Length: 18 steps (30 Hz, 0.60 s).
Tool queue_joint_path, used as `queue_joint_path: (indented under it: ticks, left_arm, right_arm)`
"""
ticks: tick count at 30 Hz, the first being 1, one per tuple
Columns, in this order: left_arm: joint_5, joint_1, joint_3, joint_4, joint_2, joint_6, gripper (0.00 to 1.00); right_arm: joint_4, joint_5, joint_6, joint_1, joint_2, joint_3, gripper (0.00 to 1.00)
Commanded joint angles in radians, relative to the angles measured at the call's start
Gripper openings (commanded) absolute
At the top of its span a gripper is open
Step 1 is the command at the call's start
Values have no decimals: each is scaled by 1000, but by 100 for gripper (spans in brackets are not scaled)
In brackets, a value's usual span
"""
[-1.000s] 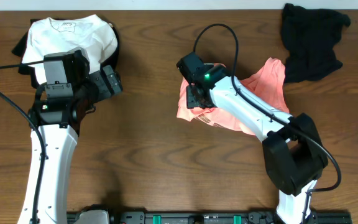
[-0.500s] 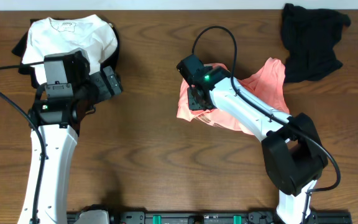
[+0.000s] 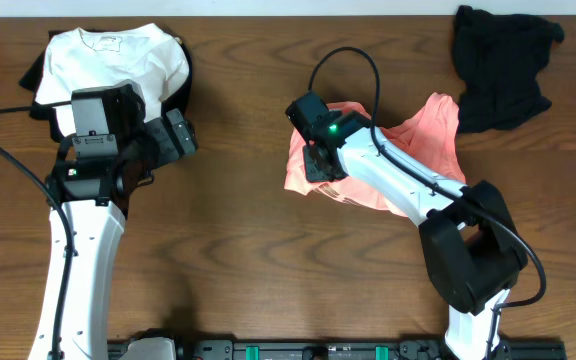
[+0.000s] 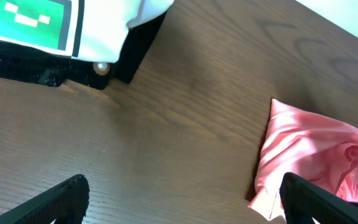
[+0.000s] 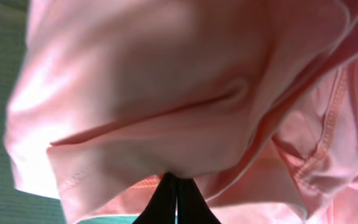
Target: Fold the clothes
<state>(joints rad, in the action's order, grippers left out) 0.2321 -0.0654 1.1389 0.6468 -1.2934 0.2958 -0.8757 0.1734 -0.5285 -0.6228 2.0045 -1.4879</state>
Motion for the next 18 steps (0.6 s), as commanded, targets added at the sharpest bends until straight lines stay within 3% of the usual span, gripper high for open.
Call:
queue_joint_path:
  ticks: [1, 11, 14, 15, 16, 18]
  left_arm:
    - [-9, -5, -5, 1, -1, 5, 98]
    - [-9, -5, -5, 0, -1, 5, 98]
    - [-9, -5, -5, -1, -1, 5, 98]
    - [-10, -5, -5, -1, -1, 5, 98]
    - [-10, -5, -5, -1, -1, 5, 98]
    - [-10, -5, -5, 0, -1, 5, 98]
  right_arm:
    - [-32, 6, 14, 19, -16, 2, 1]
    - [-197, -9, 74, 56, -150, 2, 1]
    - [-217, -18, 74, 61, -145, 5, 8]
    - [-225, -29, 80, 62, -141, 6, 24]
    - [-231, -34, 87, 61, -138, 7, 29]
    - [-252, -39, 93, 61, -135, 10, 21]
